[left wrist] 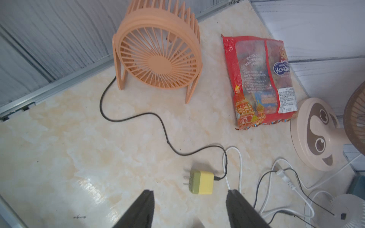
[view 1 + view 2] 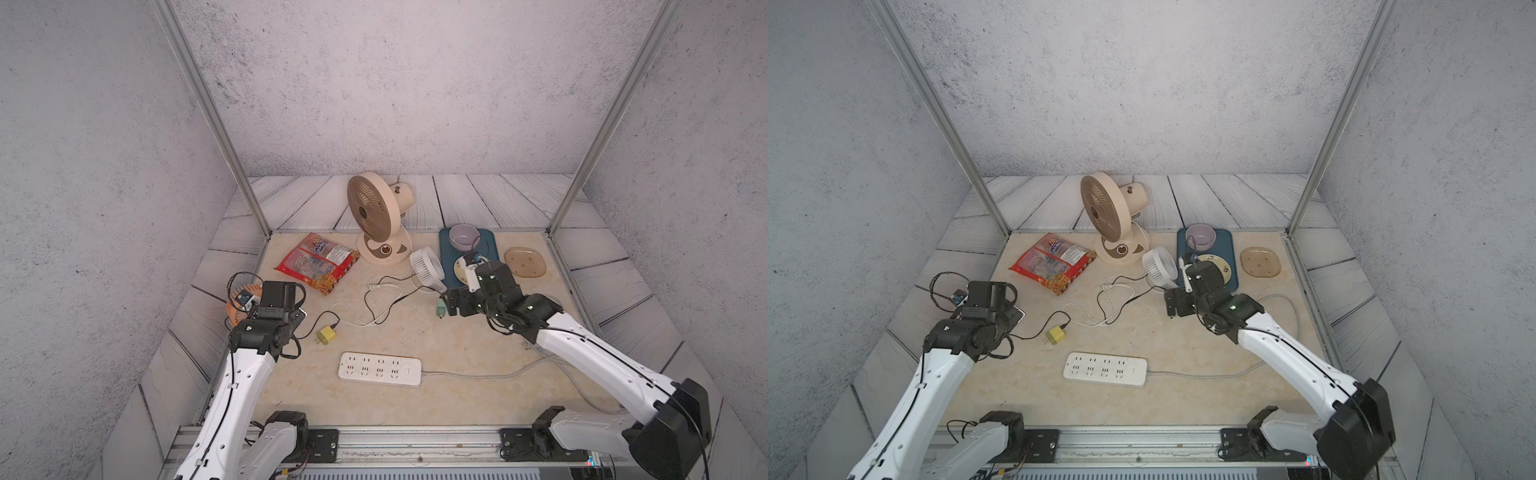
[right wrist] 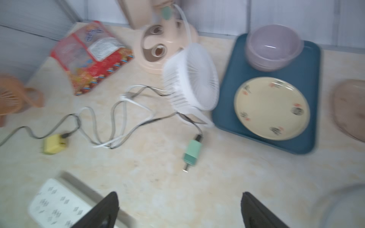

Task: Unplug the desk fan from the power strip
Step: Place the plug at the center of the board, then reset both arms

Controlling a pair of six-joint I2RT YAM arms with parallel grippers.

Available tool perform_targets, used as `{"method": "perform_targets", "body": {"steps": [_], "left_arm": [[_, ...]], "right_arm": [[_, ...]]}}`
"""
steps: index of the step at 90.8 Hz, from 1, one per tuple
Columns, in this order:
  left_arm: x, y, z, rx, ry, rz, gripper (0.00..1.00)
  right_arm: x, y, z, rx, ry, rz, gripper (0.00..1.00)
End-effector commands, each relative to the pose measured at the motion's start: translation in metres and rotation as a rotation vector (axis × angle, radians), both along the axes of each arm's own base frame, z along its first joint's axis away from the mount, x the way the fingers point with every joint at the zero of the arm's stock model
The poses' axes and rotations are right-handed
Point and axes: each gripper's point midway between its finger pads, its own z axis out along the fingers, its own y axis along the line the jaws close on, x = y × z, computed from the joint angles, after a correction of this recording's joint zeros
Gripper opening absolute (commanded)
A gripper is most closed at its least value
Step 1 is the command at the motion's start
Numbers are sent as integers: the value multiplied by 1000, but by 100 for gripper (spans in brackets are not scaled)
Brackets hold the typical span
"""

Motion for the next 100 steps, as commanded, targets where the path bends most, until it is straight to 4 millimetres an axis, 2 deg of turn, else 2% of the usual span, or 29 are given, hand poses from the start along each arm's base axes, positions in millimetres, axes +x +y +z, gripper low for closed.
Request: {"method": "perform_targets", "body": {"steps": [1, 8, 22, 32, 38, 41, 52, 70, 85, 95, 100], "left_arm": [[16, 16, 1, 60, -22, 5, 66], [22, 24, 2, 83, -31, 11, 66], [34, 32, 4, 160, -72, -48, 70], [43, 42, 0, 206, -76, -59, 72], [50, 47, -1, 235, -68, -72, 75], [54, 50, -2, 253, -60, -74, 76], [73, 48, -12, 321, -26, -189, 82], [113, 40, -38, 439, -65, -375, 87], [146, 14, -66, 487, -247, -537, 87], [151, -15, -85, 520, -336, -699, 90], [152, -22, -87, 594, -393, -699, 96]], "right_arm": [[15, -89, -19, -42, -45, -305, 98], [26, -133, -35, -66, -89, -415, 99], [61, -178, -55, -195, -236, -495, 99], [86, -183, -67, -173, -340, -457, 99], [89, -184, -92, -180, -252, -433, 99], [94, -182, -94, -164, -274, -427, 99], [84, -179, -112, -137, -380, -405, 99], [86, -179, -113, -137, -372, -407, 99], [86, -180, -114, -137, -357, -407, 99], [86, -180, -114, -139, -347, -408, 99], [86, -180, -114, -140, -344, -408, 99]]}}
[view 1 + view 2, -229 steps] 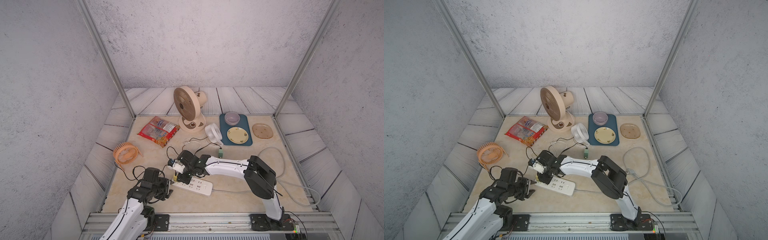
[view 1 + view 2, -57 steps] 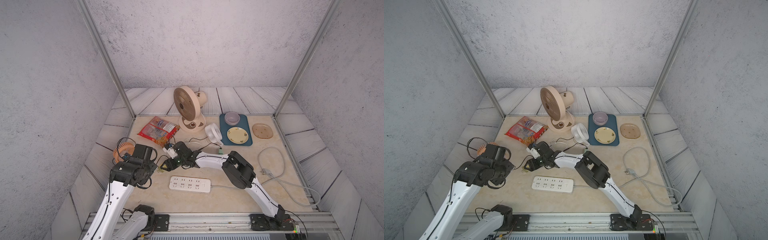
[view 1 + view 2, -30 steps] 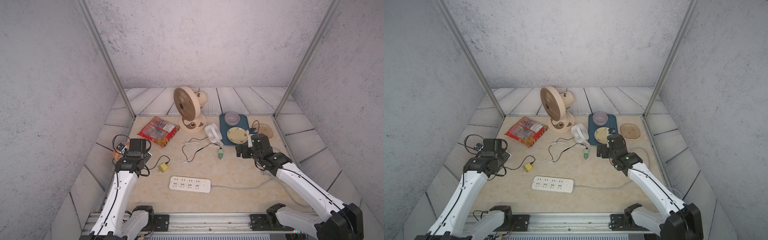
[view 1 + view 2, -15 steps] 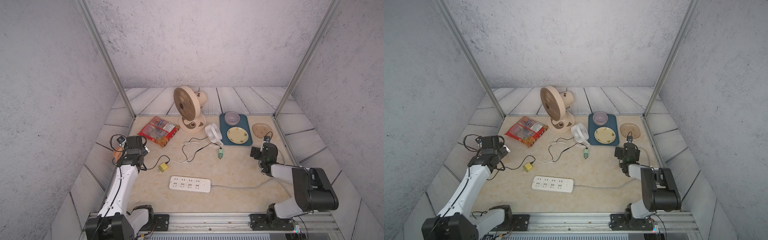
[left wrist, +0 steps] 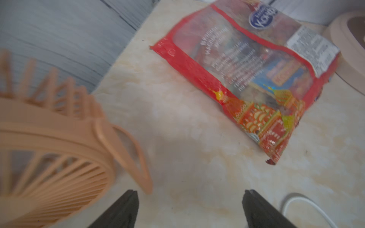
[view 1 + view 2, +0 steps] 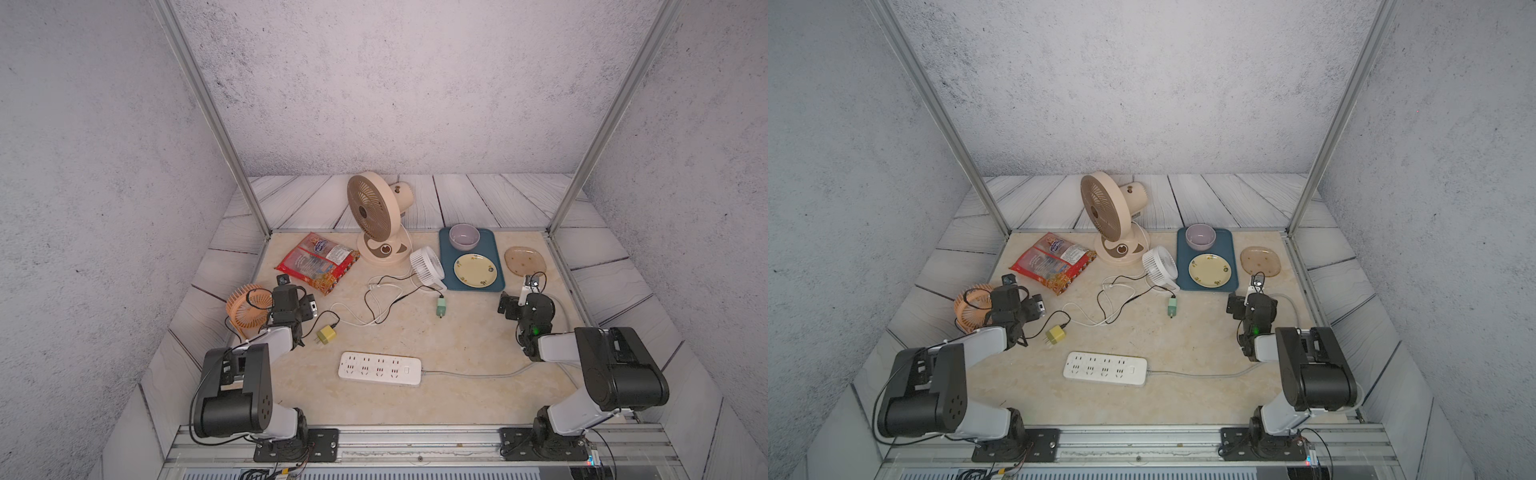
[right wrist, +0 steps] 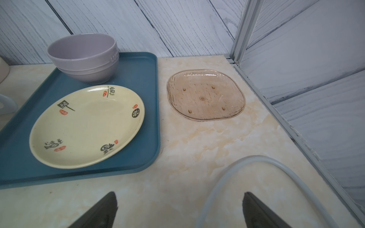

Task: Unplug the desk fan from the power strip
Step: Reset both arms

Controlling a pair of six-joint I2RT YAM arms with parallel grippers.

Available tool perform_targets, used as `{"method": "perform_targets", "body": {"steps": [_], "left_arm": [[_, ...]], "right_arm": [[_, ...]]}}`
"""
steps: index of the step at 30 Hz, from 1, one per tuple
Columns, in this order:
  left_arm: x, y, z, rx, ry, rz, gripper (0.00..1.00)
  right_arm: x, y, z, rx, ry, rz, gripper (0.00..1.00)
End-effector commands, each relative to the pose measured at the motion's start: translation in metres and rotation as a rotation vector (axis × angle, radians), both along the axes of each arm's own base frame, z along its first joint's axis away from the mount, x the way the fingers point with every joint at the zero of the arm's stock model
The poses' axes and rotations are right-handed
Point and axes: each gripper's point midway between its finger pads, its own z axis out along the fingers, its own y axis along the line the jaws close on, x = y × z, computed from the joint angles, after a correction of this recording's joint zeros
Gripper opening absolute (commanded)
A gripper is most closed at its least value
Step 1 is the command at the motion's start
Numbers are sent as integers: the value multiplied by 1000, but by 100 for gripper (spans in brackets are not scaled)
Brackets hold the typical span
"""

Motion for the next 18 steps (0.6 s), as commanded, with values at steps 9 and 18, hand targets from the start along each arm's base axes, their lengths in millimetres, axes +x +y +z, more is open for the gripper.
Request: {"method": "perform_targets", "body": {"steps": [9, 18], "left_arm": [[29, -25, 40, 112, -229, -130, 98], [29, -25, 39, 106, -224, -134, 98]], "right_arm": [[7, 0, 13, -1, -27, 7, 99], [7, 0, 13, 0, -29, 10, 99]]}}
